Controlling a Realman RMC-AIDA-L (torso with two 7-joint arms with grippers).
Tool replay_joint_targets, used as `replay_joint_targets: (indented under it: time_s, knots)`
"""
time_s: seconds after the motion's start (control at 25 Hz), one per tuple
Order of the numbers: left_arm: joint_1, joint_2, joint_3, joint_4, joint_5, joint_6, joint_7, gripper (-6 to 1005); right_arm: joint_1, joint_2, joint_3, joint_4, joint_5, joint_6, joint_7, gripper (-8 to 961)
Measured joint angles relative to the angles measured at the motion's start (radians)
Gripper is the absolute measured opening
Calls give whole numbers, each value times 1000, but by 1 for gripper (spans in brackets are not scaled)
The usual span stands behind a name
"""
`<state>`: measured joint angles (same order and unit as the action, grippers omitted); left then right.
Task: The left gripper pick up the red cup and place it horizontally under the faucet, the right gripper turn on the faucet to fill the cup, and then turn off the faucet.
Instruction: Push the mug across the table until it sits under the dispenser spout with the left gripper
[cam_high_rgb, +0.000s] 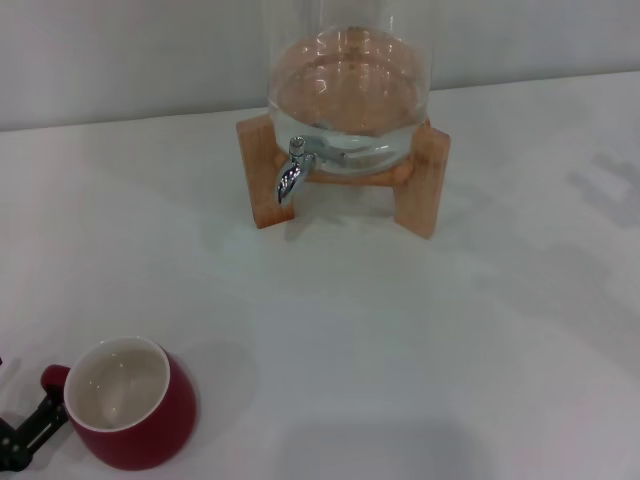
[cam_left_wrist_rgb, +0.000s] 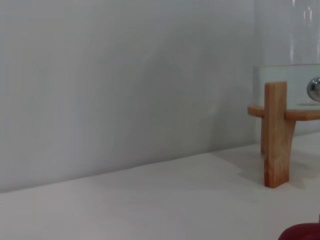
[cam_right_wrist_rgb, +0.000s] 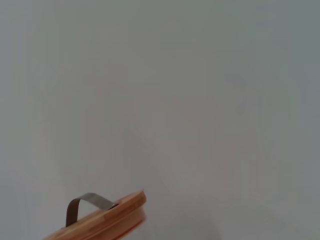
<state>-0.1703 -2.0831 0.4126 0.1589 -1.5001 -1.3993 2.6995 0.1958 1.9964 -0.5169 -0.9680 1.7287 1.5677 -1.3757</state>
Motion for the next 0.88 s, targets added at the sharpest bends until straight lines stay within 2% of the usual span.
replay_joint_targets:
  time_s: [0.52,0.88]
  knots:
    - [-5,0,0,-6,3,-18,10,848,1,1,0,0,0,-3,1,658]
    - [-10,1,0,-4,4,-18,2,497,-1,2,11,1,0,-1,1,658]
